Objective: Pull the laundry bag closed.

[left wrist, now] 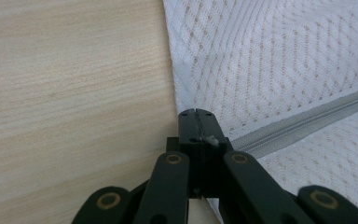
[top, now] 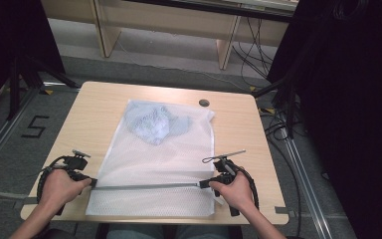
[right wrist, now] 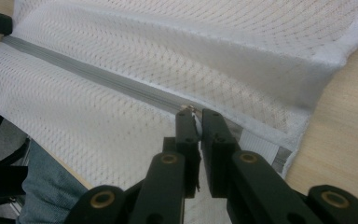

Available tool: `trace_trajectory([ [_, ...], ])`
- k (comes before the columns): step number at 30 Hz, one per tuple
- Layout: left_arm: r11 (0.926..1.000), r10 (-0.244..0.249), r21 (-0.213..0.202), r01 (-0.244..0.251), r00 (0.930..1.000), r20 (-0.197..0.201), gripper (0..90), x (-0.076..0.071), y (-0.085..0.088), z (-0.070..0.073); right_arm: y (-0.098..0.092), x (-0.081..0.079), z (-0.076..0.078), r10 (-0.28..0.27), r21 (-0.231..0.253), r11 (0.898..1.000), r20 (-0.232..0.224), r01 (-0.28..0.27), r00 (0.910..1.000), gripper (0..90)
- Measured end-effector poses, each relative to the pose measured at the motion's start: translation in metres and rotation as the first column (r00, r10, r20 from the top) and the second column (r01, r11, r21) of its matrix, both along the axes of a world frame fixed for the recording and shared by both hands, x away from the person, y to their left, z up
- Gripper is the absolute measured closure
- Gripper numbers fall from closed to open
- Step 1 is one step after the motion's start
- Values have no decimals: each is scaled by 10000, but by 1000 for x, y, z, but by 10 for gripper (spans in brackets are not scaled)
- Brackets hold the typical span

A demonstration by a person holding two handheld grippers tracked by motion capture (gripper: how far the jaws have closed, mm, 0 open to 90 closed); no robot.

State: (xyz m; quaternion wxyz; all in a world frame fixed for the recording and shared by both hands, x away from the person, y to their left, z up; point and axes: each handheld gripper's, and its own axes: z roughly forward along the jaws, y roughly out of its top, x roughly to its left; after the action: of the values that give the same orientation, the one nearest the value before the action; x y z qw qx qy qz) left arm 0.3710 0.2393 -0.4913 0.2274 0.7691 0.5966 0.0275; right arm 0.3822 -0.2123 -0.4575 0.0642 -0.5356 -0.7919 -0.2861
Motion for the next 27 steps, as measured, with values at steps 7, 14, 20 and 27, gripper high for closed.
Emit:
trace_trajectory([
  [7,10000,8,-9,-8,10000,0,899,0,0,0,-1,-1,1,-99,43,9999,-100,99,9999,867],
  [14,10000,36,-39,-35,10000,19,898,0,0,0,-4,0,0,10,73,10000,-69,-10,10000,867],
  [20,10000,15,-22,-15,10000,11,898,0,0,0,-6,0,0,-100,50,9999,-45,100,9999,866],
  [27,10000,22,-29,-22,10000,11,898,0,0,0,-10,0,0,-174,37,9998,-2,174,9998,866],
])
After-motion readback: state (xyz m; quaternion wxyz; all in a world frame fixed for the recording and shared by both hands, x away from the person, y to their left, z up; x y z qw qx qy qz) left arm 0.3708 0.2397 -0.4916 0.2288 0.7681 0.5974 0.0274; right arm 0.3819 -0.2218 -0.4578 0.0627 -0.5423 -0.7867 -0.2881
